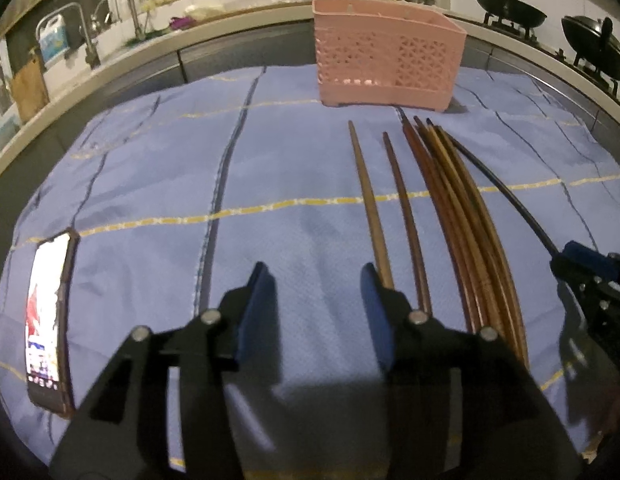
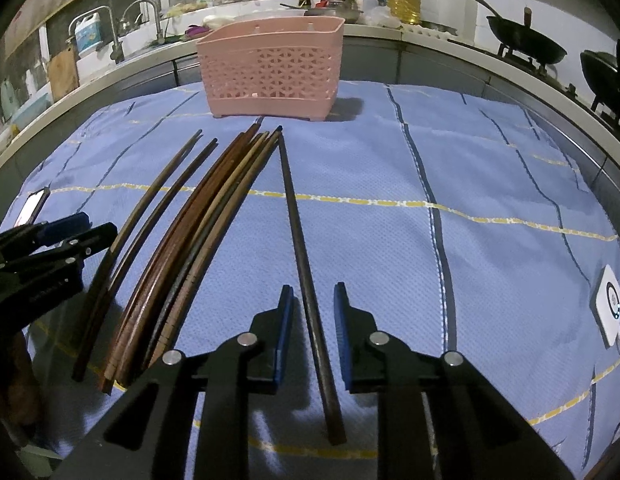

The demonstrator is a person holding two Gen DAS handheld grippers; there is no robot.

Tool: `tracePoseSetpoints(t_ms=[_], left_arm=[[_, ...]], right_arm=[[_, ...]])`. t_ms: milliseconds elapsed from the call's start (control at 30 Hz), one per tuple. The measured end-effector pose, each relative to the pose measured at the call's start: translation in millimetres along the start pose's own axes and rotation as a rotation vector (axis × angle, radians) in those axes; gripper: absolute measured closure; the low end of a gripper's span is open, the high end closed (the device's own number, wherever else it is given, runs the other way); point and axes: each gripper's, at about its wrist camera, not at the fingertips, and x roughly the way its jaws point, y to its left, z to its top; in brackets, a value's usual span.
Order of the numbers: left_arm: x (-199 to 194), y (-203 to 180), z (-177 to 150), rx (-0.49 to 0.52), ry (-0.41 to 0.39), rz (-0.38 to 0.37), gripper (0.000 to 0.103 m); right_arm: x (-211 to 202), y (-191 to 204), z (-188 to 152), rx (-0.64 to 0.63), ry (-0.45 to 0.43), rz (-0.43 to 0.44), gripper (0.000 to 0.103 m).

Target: Organize utensils

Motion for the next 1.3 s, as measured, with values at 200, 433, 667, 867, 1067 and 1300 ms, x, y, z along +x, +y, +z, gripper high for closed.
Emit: tracePoseSetpoints(t_ms=[200, 433, 667, 867, 1067, 1300], left_arm=[[-0.6, -1.8, 0.1, 0.015, -0.010, -0.046, 0.085], [-3.8, 2.9, -3.6, 0.010, -0.006, -0.057, 0.098], [-12.4, 10.7, -13.2, -0.014, -0.002, -0.066, 0.098], [-14.8, 11.3, -17.7, -0.003, -0.002, -0.030, 0.098], [-15.3, 13.5, -19.1, 0.000, -0.011, 0.009, 0.084], [-15.8, 18.4, -20.4, -0.015, -0.016, 0.030, 0.070]], right_arm=[[2.1, -0.5, 2.0, -0.003, 0.003, 0.022, 0.081], [-1.1, -9.1, -0.8, 0.019, 0.011, 0.046, 0.095], [-8.1, -16.4, -9.0, 0.044, 0.022, 0.046, 0.095], [-8.2, -14.1, -9.7, 0.039, 0.024, 0.043, 0.095], [-8.0, -15.3, -10.6, 0.049, 0.022, 0.046, 0.095], [-7.2, -16.3, -11.8, 0.068, 0.006, 0.052, 0.094]])
